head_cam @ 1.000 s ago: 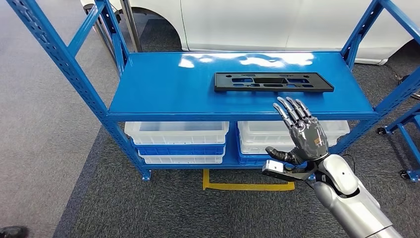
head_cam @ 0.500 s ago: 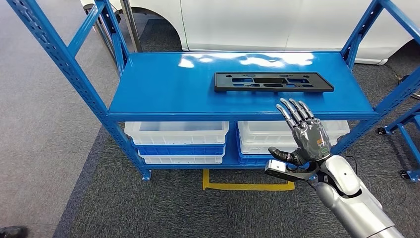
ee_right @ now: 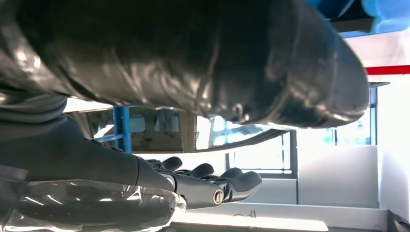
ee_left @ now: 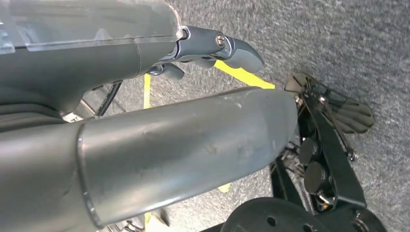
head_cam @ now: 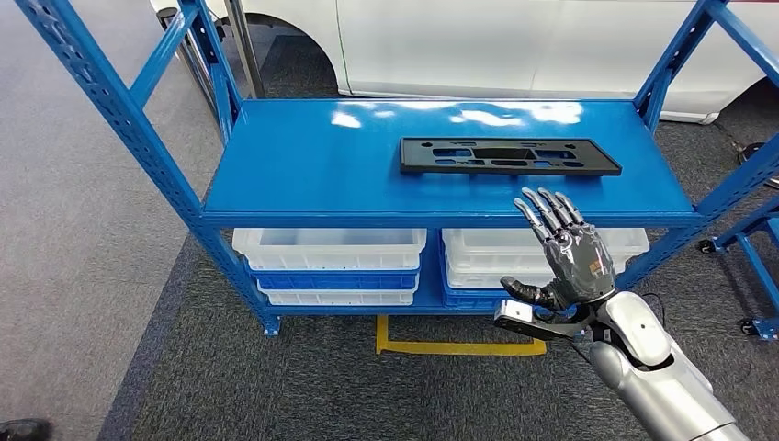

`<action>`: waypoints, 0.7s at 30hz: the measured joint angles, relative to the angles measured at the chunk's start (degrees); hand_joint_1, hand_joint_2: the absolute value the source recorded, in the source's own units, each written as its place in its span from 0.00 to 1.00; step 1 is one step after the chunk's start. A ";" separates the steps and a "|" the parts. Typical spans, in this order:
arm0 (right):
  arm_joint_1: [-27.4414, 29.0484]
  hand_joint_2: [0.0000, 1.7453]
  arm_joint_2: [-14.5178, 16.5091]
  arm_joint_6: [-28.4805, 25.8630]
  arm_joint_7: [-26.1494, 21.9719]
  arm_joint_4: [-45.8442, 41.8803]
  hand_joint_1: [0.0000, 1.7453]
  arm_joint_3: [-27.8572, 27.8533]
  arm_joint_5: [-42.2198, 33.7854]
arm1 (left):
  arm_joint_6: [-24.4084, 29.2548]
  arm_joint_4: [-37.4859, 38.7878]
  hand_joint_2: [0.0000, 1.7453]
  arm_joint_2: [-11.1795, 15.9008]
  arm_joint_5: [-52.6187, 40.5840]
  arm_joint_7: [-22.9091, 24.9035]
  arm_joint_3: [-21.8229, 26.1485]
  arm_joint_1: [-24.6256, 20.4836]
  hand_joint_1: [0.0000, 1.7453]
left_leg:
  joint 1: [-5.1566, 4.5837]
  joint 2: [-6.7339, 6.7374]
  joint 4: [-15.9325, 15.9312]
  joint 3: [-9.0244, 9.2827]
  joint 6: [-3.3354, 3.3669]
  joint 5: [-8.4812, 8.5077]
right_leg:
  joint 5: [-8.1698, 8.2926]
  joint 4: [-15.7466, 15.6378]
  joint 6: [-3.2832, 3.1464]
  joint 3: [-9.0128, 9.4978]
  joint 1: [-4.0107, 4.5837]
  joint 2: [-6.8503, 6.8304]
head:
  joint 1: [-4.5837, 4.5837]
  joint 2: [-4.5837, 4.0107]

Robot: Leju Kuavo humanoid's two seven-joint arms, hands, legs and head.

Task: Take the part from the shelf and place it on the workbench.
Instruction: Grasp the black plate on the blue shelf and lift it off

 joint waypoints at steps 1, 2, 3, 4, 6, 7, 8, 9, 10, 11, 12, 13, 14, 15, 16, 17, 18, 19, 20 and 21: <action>0.05 0.00 -0.08 0.01 0.01 0.02 0.00 0.00 -0.01 | 0.02 0.00 0.00 -0.02 0.01 0.00 -0.01 0.00 0.00 | 0.16 -0.11 0.68 -0.14 -0.50 -0.64 | 1.70 -3.38 0.28 1.41 -0.18 0.15 | 0.02 0.00; 0.09 0.00 -0.19 0.01 0.02 0.02 0.00 0.00 -0.02 | 0.03 0.00 0.00 -0.02 0.01 0.00 -0.01 -0.03 0.00 | 0.24 -0.21 1.53 -0.38 -1.05 -1.29 | 2.81 -6.17 0.25 2.60 -0.21 0.35 | 0.05 0.00; 0.18 0.00 -0.27 0.02 0.02 0.02 0.00 0.01 -0.03 | 0.04 0.00 0.00 -0.01 0.02 -0.01 -0.03 -0.06 0.00 | 0.22 -0.31 2.14 -0.64 -1.51 -1.79 | 3.01 -7.60 -0.02 3.20 -0.15 0.52 | 0.09 0.00; 0.28 0.00 -0.31 0.02 0.03 0.02 0.00 0.02 -0.03 | 0.05 0.00 0.00 0.00 0.03 -0.01 -0.05 -0.07 0.00 | 0.15 -0.40 2.44 -0.89 -1.84 -2.09 | 2.49 -7.63 -0.48 3.23 0.04 0.67 | 0.13 0.00; 0.33 0.00 -0.36 0.02 0.04 -0.02 0.00 0.02 -0.03 | 0.06 0.00 0.00 -0.08 0.05 -0.01 -0.14 -0.07 0.00 | 0.18 -0.44 2.60 -0.91 -2.19 -2.38 | 2.32 -7.48 -1.51 3.12 0.20 0.57 | 0.15 0.00; 0.30 0.00 -0.36 0.02 0.04 -0.06 0.00 0.02 -0.02 | 0.06 0.00 0.00 -0.12 0.05 0.00 -0.18 -0.06 0.00 | 0.24 -0.13 3.04 -0.97 -2.34 -2.73 | 2.24 -7.51 -1.91 3.24 0.21 0.46 | 0.15 0.00; 0.26 0.00 -0.36 0.02 0.04 -0.11 0.00 0.02 -0.03 | 0.07 0.00 0.00 -0.13 0.06 -0.01 -0.22 -0.09 0.00 | 0.27 0.36 4.47 -1.51 -2.51 -3.59 | 2.17 -7.60 -2.29 3.40 0.19 0.29 | 0.14 0.00; 0.24 0.00 -0.36 0.02 0.04 -0.16 0.00 0.01 -0.03 | 0.08 0.00 0.00 -0.13 0.07 -0.01 -0.25 -0.13 0.00 | 0.28 0.90 7.10 -2.71 -2.67 -4.98 | 2.08 -7.68 -2.62 3.58 0.19 0.09 | 0.13 0.00; 0.25 0.00 -0.37 0.02 0.05 -0.19 0.00 0.01 -0.03 | 0.08 0.00 0.00 -0.13 0.08 -0.02 -0.27 -0.16 0.00 | 0.26 1.39 10.93 -4.67 -2.78 -6.71 | 1.95 -7.70 -2.89 3.70 0.29 -0.12 | 0.13 0.00; 0.27 0.00 -0.36 0.03 0.05 -0.20 0.00 0.01 -0.04 | 0.09 0.00 0.00 -0.12 0.09 -0.02 -0.30 -0.18 0.00 | 0.24 1.60 15.20 -7.06 -2.82 -8.37 | 1.83 -7.70 -3.09 3.76 0.42 -0.29 | 0.12 0.00; 0.30 0.00 -0.36 0.03 0.05 -0.19 0.00 0.01 -0.03 | 0.09 0.00 0.00 -0.13 0.10 -0.02 -0.32 -0.19 0.00 | 0.23 1.64 18.70 -9.23 -2.77 -9.28 | 1.70 -7.68 -3.23 3.84 0.57 -0.44 | 0.12 0.00; 0.33 0.00 -0.36 0.04 0.05 -0.19 0.00 0.01 -0.03 | 0.10 0.00 0.00 -0.13 0.12 -0.02 -0.33 -0.17 0.00 | 0.20 1.65 20.39 -10.61 -2.59 -9.00 | 1.55 -7.68 -3.33 4.01 0.73 -0.55 | 0.12 0.00; 0.34 0.00 -0.35 0.04 0.05 -0.19 0.00 0.01 -0.03 | 0.10 0.00 0.00 -0.14 0.13 -0.02 -0.35 -0.14 0.00 | 0.13 1.65 19.66 -10.81 -2.28 -7.45 | 1.37 -7.68 -3.38 4.29 0.87 -0.61 | 0.12 0.00; 0.33 0.00 -0.35 0.04 0.05 -0.20 0.00 0.01 -0.03 | 0.11 0.00 0.00 -0.14 0.15 -0.02 -0.36 -0.11 0.00 | 0.00 1.66 16.77 -9.95 -1.83 -4.95 | 1.15 -7.69 -3.38 4.67 1.02 -0.65 | 0.12 0.00; 0.32 0.00 -0.35 0.04 0.05 -0.23 0.00 0.01 -0.04 | 0.14 0.01 0.00 -0.14 0.18 -0.02 -0.37 -0.08 0.00 | -0.23 1.70 12.69 -8.50 -1.23 -2.31 | 0.91 -7.74 -3.35 5.06 1.12 -0.69 | 0.12 0.00; 0.29 0.00 -0.35 0.04 0.05 -0.26 0.00 0.01 -0.04 | 0.19 0.02 0.00 -0.13 0.21 -0.02 -0.38 -0.08 0.00 | -0.47 1.79 9.09 -7.10 -0.69 -0.48 | 0.69 -7.75 -3.24 5.39 1.29 -0.73 | 0.14 0.00; 0.26 0.00 -0.36 0.04 0.05 -0.29 0.00 0.01 -0.05 | 0.26 0.03 0.00 -0.14 0.29 -0.03 -0.38 -0.09 0.00 | -0.68 1.87 6.49 -6.03 -0.29 0.48 | 0.57 -7.79 -3.06 5.53 1.38 -0.75 | 0.14 0.00; 0.27 0.00 -0.36 0.08 0.07 -0.31 0.00 0.01 -0.05 | 0.32 0.04 0.00 -0.14 0.38 -0.04 -0.39 -0.09 0.00 | -0.87 1.91 5.18 -5.53 -0.06 0.67 | 0.53 -7.89 -2.79 5.55 1.38 -0.77 | 0.15 0.00; 0.26 0.00 -0.36 0.13 0.10 -0.37 0.00 0.01 -0.07 | 0.40 0.04 0.00 -0.15 0.48 -0.05 -0.41 -0.10 0.00 | -0.97 1.89 4.83 -5.35 -0.03 0.47 | 0.58 -8.05 -2.46 5.56 1.38 -0.81 | 0.15 0.00; 0.28 0.00 -0.37 0.21 0.15 -0.50 0.00 0.01 -0.10 | 0.50 0.05 0.00 -0.18 0.58 -0.06 -0.43 -0.09 0.00 | -0.92 1.83 4.34 -5.16 0.02 0.56 | 0.63 -8.27 -2.09 5.58 1.34 -0.85 | 0.15 0.00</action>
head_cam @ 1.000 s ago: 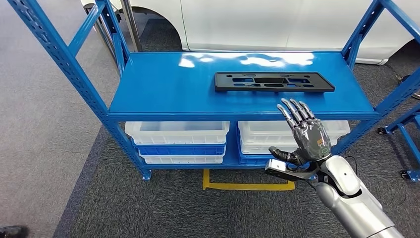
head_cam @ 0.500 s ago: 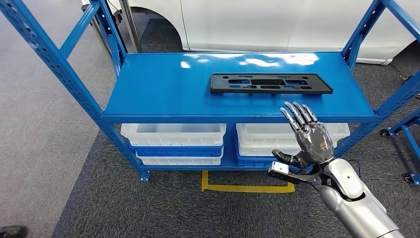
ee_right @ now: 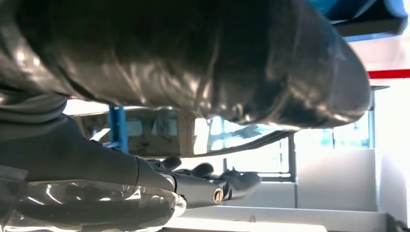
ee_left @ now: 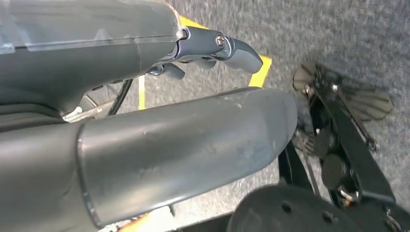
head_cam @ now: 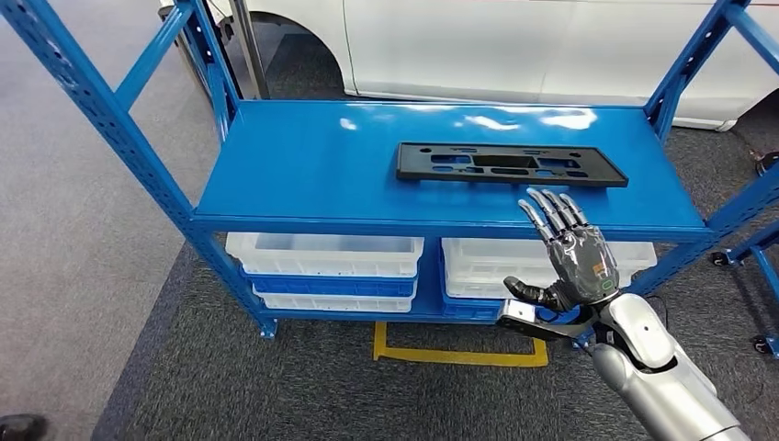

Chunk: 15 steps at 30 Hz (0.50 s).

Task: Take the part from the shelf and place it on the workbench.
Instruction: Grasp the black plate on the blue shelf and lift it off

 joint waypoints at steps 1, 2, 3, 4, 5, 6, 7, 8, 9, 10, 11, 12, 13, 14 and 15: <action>0.00 0.00 -0.01 0.14 0.08 -0.17 0.00 -0.01 -0.05 | 0.08 0.01 0.00 -0.06 0.09 -0.01 -0.03 0.02 0.00 | 0.10 -0.04 -0.51 0.20 0.06 0.22 | -0.12 0.02 0.33 0.07 -0.06 -0.01 | 0.01 0.00; -0.05 0.00 -0.05 0.35 0.19 -0.39 0.00 -0.02 -0.10 | 0.15 0.01 0.00 -0.16 0.22 -0.01 -0.05 0.03 0.00 | 0.24 -0.05 -1.08 0.50 0.19 0.46 | -0.68 0.71 0.57 -0.19 -0.07 0.02 | 0.02 0.00; -0.10 0.00 -0.11 0.58 0.31 -0.59 0.00 -0.03 -0.15 | 0.20 0.02 0.00 -0.27 0.33 -0.01 -0.09 0.03 0.00 | 0.38 -0.05 -1.60 0.79 0.33 0.67 | -1.78 2.49 0.76 -1.01 -0.05 0.12 | 0.03 0.00; -0.11 0.00 -0.18 0.84 0.43 -0.71 0.00 -0.04 -0.18 | 0.25 0.02 0.00 -0.38 0.46 -0.02 -0.15 0.02 0.00 | 0.39 -0.05 -1.83 0.95 0.46 0.73 | -3.37 5.57 0.89 -2.55 -0.11 0.27 | 0.03 0.00; -0.07 0.00 -0.24 1.07 0.55 -0.77 0.00 -0.04 -0.18 | 0.29 0.02 0.00 -0.45 0.56 -0.03 -0.22 -0.01 0.00 | 0.33 -0.08 -1.87 1.01 0.63 0.68 | -5.08 9.42 1.02 -4.64 -0.10 0.39 | 0.03 0.00; 0.03 0.00 -0.28 1.20 0.62 -0.79 0.00 -0.04 -0.18 | 0.33 0.02 0.00 -0.48 0.62 -0.04 -0.31 -0.02 0.00 | 0.26 -0.12 -1.82 1.04 0.73 0.58 | -6.25 12.98 1.16 -6.68 -0.10 0.47 | 0.03 0.00; 0.14 0.00 -0.31 1.34 0.67 -0.79 0.00 -0.04 -0.18 | 0.37 0.02 0.00 -0.50 0.67 -0.04 -0.39 -0.02 0.00 | 0.20 -0.17 -1.75 1.11 0.80 0.45 | -6.40 15.15 1.29 -8.09 -0.13 0.52 | 0.03 0.00; 0.21 0.00 -0.32 1.41 0.70 -0.80 0.00 -0.04 -0.18 | 0.38 0.02 0.00 -0.55 0.69 -0.05 -0.46 -0.02 0.00 | 0.15 -0.24 -1.66 1.25 0.81 0.28 | -5.28 15.03 1.34 -8.42 -0.15 0.53 | 0.03 0.00; 0.22 0.00 -0.34 1.46 0.72 -0.88 0.00 -0.04 -0.18 | 0.38 0.02 0.00 -0.60 0.69 -0.05 -0.51 -0.02 0.00 | 0.14 -0.31 -1.52 1.45 0.74 0.05 | -3.11 12.57 1.32 -7.55 -0.15 0.53 | 0.03 0.00; 0.19 0.00 -0.39 1.49 0.73 -0.99 0.00 -0.04 -0.18 | 0.38 0.02 0.00 -0.67 0.69 -0.05 -0.56 -0.03 0.00 | 0.13 -0.38 -1.32 1.67 0.62 -0.26 | -0.63 8.58 1.20 -5.93 -0.15 0.55 | 0.03 0.00; 0.14 0.00 -0.44 1.50 0.75 -1.10 0.00 -0.04 -0.19 | 0.38 0.02 0.00 -0.74 0.71 -0.05 -0.60 -0.06 0.00 | 0.02 -0.45 -1.06 1.80 0.42 -0.60 | 1.09 4.85 0.98 -4.24 -0.03 0.58 | 0.03 0.00; 0.10 0.00 -0.49 1.50 0.78 -1.21 0.00 -0.05 -0.20 | 0.37 0.03 0.00 -0.78 0.72 -0.06 -0.63 -0.09 0.00 | -0.08 -0.52 -0.82 1.83 0.17 -0.88 | 2.08 2.09 0.72 -3.00 0.09 0.63 | 0.02 0.00; 0.07 0.00 -0.53 1.52 0.80 -1.28 0.00 -0.07 -0.21 | 0.37 0.04 0.00 -0.80 0.78 -0.08 -0.66 -0.09 0.00 | -0.16 -0.57 -0.66 1.80 -0.09 -1.08 | 2.25 0.66 0.44 -2.39 0.23 0.68 | 0.02 0.00; 0.05 0.00 -0.54 1.57 0.84 -1.31 0.00 -0.08 -0.21 | 0.37 0.05 0.00 -0.83 0.89 -0.09 -0.70 -0.10 0.00 | -0.23 -0.59 -0.63 1.76 -0.34 -1.17 | 1.98 0.44 0.20 -2.28 0.37 0.72 | 0.01 0.00; 0.01 0.00 -0.56 1.61 0.88 -1.33 0.00 -0.10 -0.21 | 0.37 0.07 0.00 -0.84 1.03 -0.10 -0.76 -0.10 0.00 | -0.30 -0.60 -0.66 1.81 -0.59 -1.25 | 1.98 0.24 -0.07 -2.26 0.24 0.75 | 0.00 0.00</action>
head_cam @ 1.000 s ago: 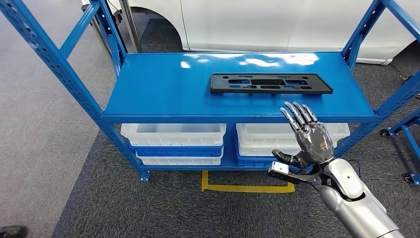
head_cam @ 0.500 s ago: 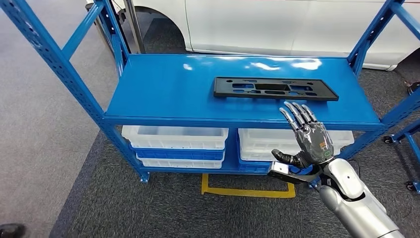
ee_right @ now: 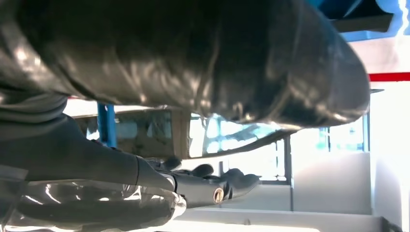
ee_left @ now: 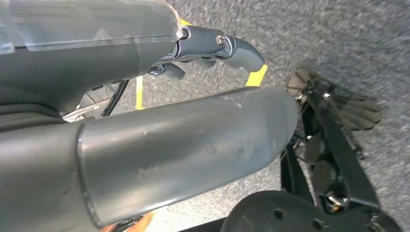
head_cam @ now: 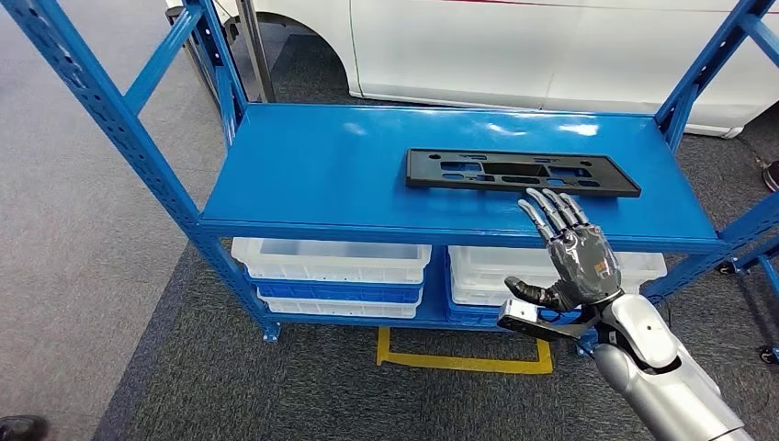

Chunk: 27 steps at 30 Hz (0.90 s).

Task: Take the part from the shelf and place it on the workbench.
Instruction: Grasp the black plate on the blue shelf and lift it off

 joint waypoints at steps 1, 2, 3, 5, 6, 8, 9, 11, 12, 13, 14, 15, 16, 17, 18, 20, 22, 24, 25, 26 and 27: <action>-0.07 0.00 -0.02 0.05 0.07 -0.02 0.00 -0.02 0.01 | 0.00 0.02 0.00 0.00 0.18 -0.01 -0.07 0.01 0.00 | -0.02 0.03 0.10 0.04 -0.26 -0.22 | 0.01 -0.24 -0.28 0.16 -0.19 -0.03 | 0.01 0.00; -0.18 0.00 -0.04 0.10 0.15 -0.03 0.00 -0.04 0.02 | 0.00 0.03 0.00 -0.01 0.37 -0.01 -0.14 0.00 0.00 | -0.08 0.10 0.79 -0.14 -0.53 -0.79 | 0.02 -0.49 -0.58 0.40 -0.42 -0.08 | -0.02 0.00; -0.35 0.00 -0.07 0.14 0.23 -0.03 0.00 -0.07 0.03 | 0.00 0.03 0.00 0.00 0.54 -0.01 -0.20 -0.01 0.00 | -0.08 0.17 2.46 -0.85 -0.81 -1.84 | 0.02 -0.73 -0.88 0.65 -0.67 -0.18 | -0.04 0.00; -0.68 0.00 -0.13 0.21 0.43 0.09 0.00 -0.16 0.02 | 0.01 0.03 0.00 0.00 0.84 -0.02 -0.33 0.00 0.00 | 0.21 0.32 9.21 -4.25 -1.31 -5.06 | -0.13 -0.86 -1.26 0.98 -0.80 -0.41 | -0.10 0.00; -0.78 0.00 -0.15 0.25 0.55 0.21 0.00 -0.27 0.01 | 0.01 0.03 0.00 0.00 0.99 -0.02 -0.43 0.02 0.00 | 0.41 0.34 13.02 -6.39 -1.52 -6.39 | -0.23 -0.85 -1.34 1.04 -0.82 -0.50 | -0.11 0.00; -0.85 0.00 -0.23 0.34 0.81 0.54 0.00 -0.59 -0.05 | 0.02 0.03 0.00 0.00 1.30 -0.03 -0.69 0.10 0.00 | 0.79 0.39 16.20 -8.72 -1.84 -6.03 | -0.49 -0.83 -1.26 1.31 -0.91 -0.60 | -0.11 0.00; -0.89 0.00 -0.27 0.38 0.90 0.73 0.00 -0.81 -0.10 | 0.02 0.03 0.00 0.00 1.39 -0.04 -0.82 0.14 0.00 | 0.94 0.43 14.37 -8.18 -1.93 -4.14 | -0.67 -0.81 -1.11 1.57 -1.01 -0.60 | -0.11 0.00; -1.14 0.00 -0.41 0.45 0.99 1.16 0.00 -1.34 -0.26 | 0.02 0.05 0.00 -0.01 1.46 -0.07 -1.11 0.15 0.00 | 1.11 0.55 6.60 -4.95 -1.99 0.37 | -1.16 -0.76 -0.55 2.16 -1.16 -0.59 | -0.11 0.00; -1.33 0.00 -0.49 0.49 1.01 1.38 0.00 -1.57 -0.37 | 0.01 0.09 0.00 -0.02 1.49 -0.08 -1.25 0.14 0.00 | 1.06 0.56 3.29 -3.51 -1.87 1.61 | -1.37 -0.68 -0.22 2.30 -1.13 -0.56 | -0.11 0.00; -1.54 0.00 -0.60 0.55 1.02 1.62 0.00 -1.79 -0.47 | -0.01 0.13 0.00 -0.03 1.54 -0.10 -1.35 0.13 0.00 | 0.97 0.56 1.27 -2.70 -1.68 2.10 | -1.48 -0.66 0.13 2.32 -1.03 -0.54 | -0.09 0.00; -1.73 0.00 -0.69 0.72 1.02 1.90 0.00 -1.98 -0.60 | -0.02 0.17 0.00 -0.03 1.64 -0.11 -1.43 0.13 0.00 | 0.82 0.51 0.71 -2.52 -1.40 1.81 | -1.48 -0.75 0.47 2.28 -0.94 -0.52 | -0.08 0.00; -1.90 0.00 -0.77 1.00 1.02 2.23 0.00 -2.18 -0.75 | -0.04 0.19 0.00 -0.04 1.77 -0.11 -1.50 0.16 0.00 | 0.75 0.45 0.51 -2.51 -0.99 1.81 | -1.43 -0.91 0.80 2.29 -0.94 -0.51 | -0.08 0.00; -2.04 0.00 -0.86 1.35 1.01 2.60 0.00 -2.40 -0.96 | -0.07 0.19 0.00 -0.04 1.90 -0.12 -1.55 0.21 0.00 | 0.82 0.44 0.32 -2.43 -0.53 1.91 | -1.50 -1.04 1.13 2.39 -1.02 -0.53 | -0.07 0.00; -2.18 0.00 -0.96 1.72 1.01 2.97 0.00 -2.67 -1.24 | -0.10 0.20 0.00 -0.04 2.03 -0.13 -1.60 0.25 0.00 | 0.87 0.42 0.03 -2.22 -0.07 1.97 | -1.85 -0.70 1.38 2.34 -1.13 -0.51 | -0.05 0.00; -2.36 0.00 -1.09 2.01 1.00 3.34 0.00 -2.92 -1.50 | -0.13 0.20 0.00 -0.04 2.14 -0.15 -1.62 0.28 0.00 | 0.91 0.40 -0.28 -1.98 0.38 2.05 | -2.73 0.65 1.56 1.78 -1.18 -0.47 | -0.03 0.00; -2.68 0.00 -1.39 2.40 0.96 4.11 0.00 -3.26 -1.93 | -0.15 0.21 0.00 -0.04 2.35 -0.18 -1.66 0.27 0.00 | 0.78 0.40 -0.57 -1.59 1.05 1.94 | -5.82 7.08 1.69 -1.49 -1.14 -0.34 | 0.02 0.00; -2.80 0.00 -1.54 2.75 0.76 4.95 0.00 -3.31 -2.12 | -0.16 0.21 0.00 -0.04 2.46 -0.19 -1.73 0.28 0.00 | 0.45 0.38 -0.55 -1.33 1.44 1.65 | -7.98 14.14 1.67 -5.69 -1.02 -0.29 | 0.03 0.00; -2.82 0.00 -1.55 3.03 0.42 5.61 0.00 -3.31 -2.17 | -0.20 0.21 0.00 -0.04 2.48 -0.20 -1.91 0.29 0.00 | 0.09 0.28 -0.50 -0.79 1.60 1.26 | -5.81 14.11 1.30 -6.57 -0.84 -0.29 | 0.02 0.00; -2.89 0.00 -1.56 3.10 0.25 5.83 0.00 -3.32 -2.20 | -0.22 0.21 0.00 -0.04 2.50 -0.21 -2.03 0.29 0.00 | -0.07 0.21 -0.49 -0.38 1.59 0.99 | -3.32 10.90 0.93 -5.37 -0.68 -0.27 | 0.03 0.00; -3.01 0.00 -1.57 3.13 0.11 6.03 0.00 -3.33 -2.24 | -0.26 0.21 0.00 -0.04 2.53 -0.22 -2.18 0.28 0.00 | -0.20 0.15 -0.49 0.01 1.51 0.69 | -1.15 6.98 0.40 -3.64 -0.46 -0.23 | 0.02 0.00; -3.16 0.00 -1.58 3.14 -0.01 6.21 0.00 -3.34 -2.29 | -0.31 0.21 0.00 -0.04 2.56 -0.25 -2.33 0.26 0.00 | -0.38 0.09 -0.41 0.31 1.36 0.39 | 0.40 3.35 -0.05 -2.02 -0.21 -0.22 | 0.03 0.00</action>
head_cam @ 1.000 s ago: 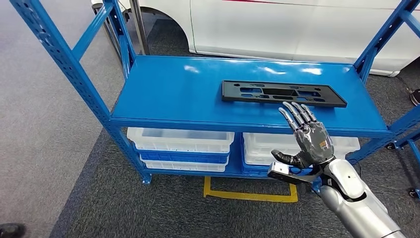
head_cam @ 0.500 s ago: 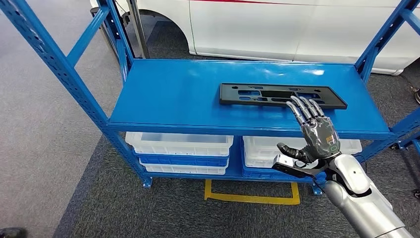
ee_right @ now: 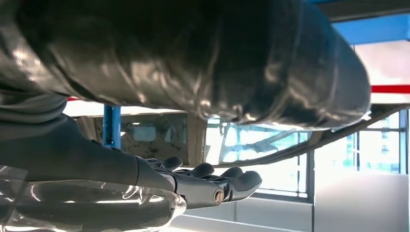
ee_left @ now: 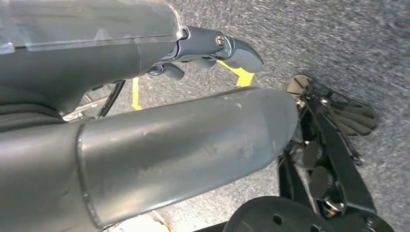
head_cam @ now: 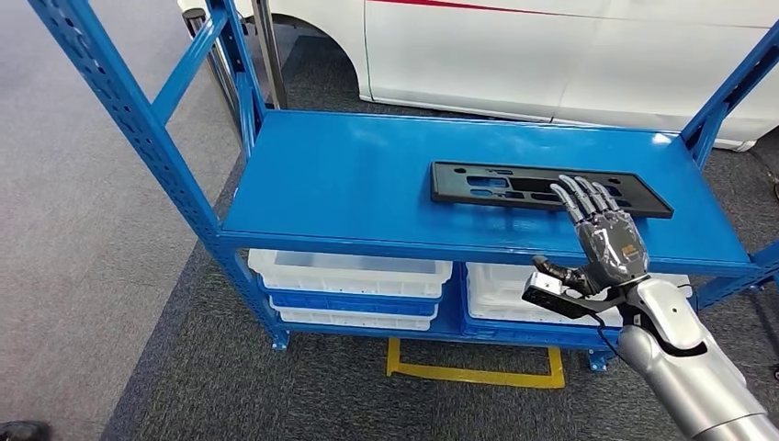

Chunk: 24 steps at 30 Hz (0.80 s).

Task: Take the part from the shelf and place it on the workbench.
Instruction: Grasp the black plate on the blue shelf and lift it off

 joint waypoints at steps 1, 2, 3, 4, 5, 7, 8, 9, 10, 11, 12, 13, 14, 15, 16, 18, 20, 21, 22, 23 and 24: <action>-0.17 0.00 -0.02 0.01 -0.10 0.14 0.00 -0.01 -0.06 | -0.05 0.00 0.00 0.01 0.03 -0.04 -0.13 -0.02 0.00 | -0.10 -0.03 0.03 0.13 -0.18 -0.22 | 0.66 -2.32 -0.33 1.05 0.23 -0.02 | -0.01 0.00; -0.33 0.00 -0.02 0.02 -0.19 0.27 0.00 -0.01 -0.14 | -0.11 0.00 0.00 0.01 0.05 -0.08 -0.23 -0.02 0.00 | -0.13 -0.03 0.01 0.16 -0.40 -0.38 | 0.56 -3.34 -0.57 1.51 0.42 -0.03 | -0.01 0.00; -0.45 0.00 -0.03 0.03 -0.24 0.39 0.00 -0.01 -0.21 | -0.16 0.00 0.00 0.02 0.05 -0.11 -0.31 -0.02 0.00 | -0.15 0.00 -0.05 0.20 -0.64 -0.49 | 0.45 -3.70 -0.64 1.58 0.52 -0.04 | -0.01 0.00; -0.55 0.00 -0.03 0.04 -0.29 0.49 0.00 -0.02 -0.26 | -0.18 0.00 0.00 0.03 0.06 -0.15 -0.36 -0.01 0.00 | -0.16 0.05 -0.17 0.27 -0.93 -0.63 | 0.43 -3.91 -0.78 1.68 0.39 -0.02 | -0.02 0.00; -0.63 0.00 -0.03 0.04 -0.34 0.57 0.00 -0.03 -0.30 | -0.19 0.00 0.00 0.05 0.07 -0.17 -0.42 -0.01 0.00 | -0.15 0.13 0.02 0.34 -1.28 -0.93 | 0.44 -4.30 -0.96 1.94 0.23 -0.02 | -0.02 0.00; -0.80 0.00 -0.02 0.12 -0.50 0.69 0.00 0.01 -0.31 | -0.19 0.00 0.00 0.10 0.15 -0.24 -0.58 -0.01 0.00 | -0.06 0.26 3.31 -0.98 -2.03 -2.90 | 0.43 -5.04 -1.37 2.68 -0.20 -0.14 | -0.05 0.00; -0.85 0.00 0.00 0.20 -0.61 0.76 0.00 0.08 -0.31 | -0.19 0.00 0.00 0.11 0.26 -0.27 -0.66 0.00 0.00 | 0.15 0.31 6.77 -2.68 -2.34 -4.52 | 0.31 -5.19 -1.54 2.97 -0.22 -0.26 | -0.07 0.00; -0.88 0.00 0.04 0.27 -0.73 0.87 0.00 0.19 -0.31 | -0.19 0.00 0.00 0.11 0.39 -0.30 -0.72 0.01 0.00 | 0.34 0.33 10.93 -4.96 -2.61 -6.20 | 0.13 -5.23 -1.66 3.18 -0.24 -0.35 | -0.09 0.00; -0.86 0.00 0.09 0.33 -0.81 1.00 0.00 0.33 -0.31 | -0.19 0.00 0.00 0.12 0.49 -0.31 -0.76 0.02 0.00 | 0.54 0.34 14.50 -7.13 -2.84 -7.21 | -0.06 -5.21 -1.70 3.35 -0.26 -0.42 | -0.09 0.00; -0.83 0.00 0.17 0.40 -0.87 1.15 0.00 0.50 -0.31 | -0.19 0.00 0.00 0.13 0.60 -0.32 -0.81 0.05 0.00 | 0.74 0.34 16.43 -8.60 -3.03 -7.11 | -0.29 -5.18 -1.66 3.58 -0.30 -0.46 | -0.10 0.00; -0.81 0.00 0.26 0.48 -0.91 1.29 0.00 0.66 -0.31 | -0.19 0.00 0.00 0.14 0.67 -0.33 -0.87 0.09 0.00 | 0.91 0.35 16.09 -8.98 -3.17 -5.78 | -0.55 -5.13 -1.57 3.87 -0.38 -0.47 | -0.10 0.00; -0.82 0.00 0.36 0.62 -0.94 1.41 0.00 0.80 -0.31 | -0.19 0.00 0.00 0.17 0.75 -0.35 -0.95 0.13 0.00 | 1.05 0.37 13.54 -8.23 -3.26 -3.46 | -0.87 -5.06 -1.40 4.25 -0.49 -0.46 | -0.10 0.00; -0.85 0.00 0.45 0.80 -0.98 1.52 0.00 0.92 -0.31 | -0.19 0.00 0.00 0.19 0.86 -0.38 -1.04 0.16 0.00 | 1.16 0.42 9.53 -6.75 -3.28 -0.77 | -1.24 -4.97 -1.16 4.67 -0.61 -0.46 | -0.10 0.00; -0.88 0.00 0.55 0.97 -1.01 1.60 0.00 1.03 -0.31 | -0.19 0.01 0.00 0.21 0.94 -0.41 -1.13 0.16 0.00 | 1.11 0.45 5.75 -5.22 -3.25 1.08 | -1.65 -4.80 -0.82 5.01 -0.61 -0.43 | -0.10 0.00; -0.92 0.00 0.64 1.11 -1.03 1.67 0.00 1.16 -0.30 | -0.19 0.03 0.00 0.21 1.00 -0.43 -1.22 0.15 0.00 | 1.04 0.46 2.93 -3.97 -3.03 2.07 | -1.98 -4.66 -0.44 5.20 -0.56 -0.40 | -0.10 0.00; -0.97 0.00 0.81 1.27 -1.07 1.78 0.00 1.45 -0.27 | -0.19 0.07 0.00 0.21 1.05 -0.44 -1.37 0.12 0.00 | 0.80 0.38 1.02 -3.09 -2.43 1.88 | -2.30 -4.61 0.23 5.28 -0.40 -0.38 | -0.08 0.00; -1.03 0.00 0.96 1.35 -1.14 1.87 0.00 1.69 -0.23 | -0.19 0.08 0.00 0.21 1.11 -0.45 -1.56 0.16 0.00 | 0.87 0.28 0.55 -2.83 -1.60 1.82 | -2.57 -4.64 0.78 5.41 -0.54 -0.43 | -0.04 0.00; -1.11 0.00 1.02 1.39 -1.21 1.91 0.00 1.80 -0.21 | -0.19 0.09 0.00 0.21 1.16 -0.45 -1.66 0.18 0.00 | 0.93 0.26 0.24 -2.57 -1.16 1.84 | -3.16 -3.86 1.00 5.17 -0.64 -0.42 | -0.04 0.00; -1.20 0.00 1.07 1.44 -1.29 1.96 0.00 1.90 -0.16 | -0.19 0.09 0.00 0.20 1.21 -0.46 -1.75 0.18 0.00 | 1.02 0.26 -0.06 -2.29 -0.76 1.85 | -4.27 -1.91 1.19 4.31 -0.68 -0.37 | -0.02 0.00; -1.24 0.00 1.13 1.53 -1.39 2.02 0.00 2.02 -0.06 | -0.19 0.09 0.00 0.20 1.31 -0.46 -1.84 0.18 0.00 | 1.03 0.26 -0.22 -2.04 -0.45 1.77 | -5.80 1.30 1.29 2.70 -0.71 -0.30 | 0.00 0.00; -1.26 0.00 1.20 1.66 -1.47 2.11 0.00 2.18 0.09 | -0.18 0.09 0.00 0.20 1.42 -0.47 -1.91 0.16 0.00 | 0.95 0.27 -0.25 -1.88 -0.21 1.62 | -7.41 5.22 1.37 0.50 -0.68 -0.24 | 0.00 0.00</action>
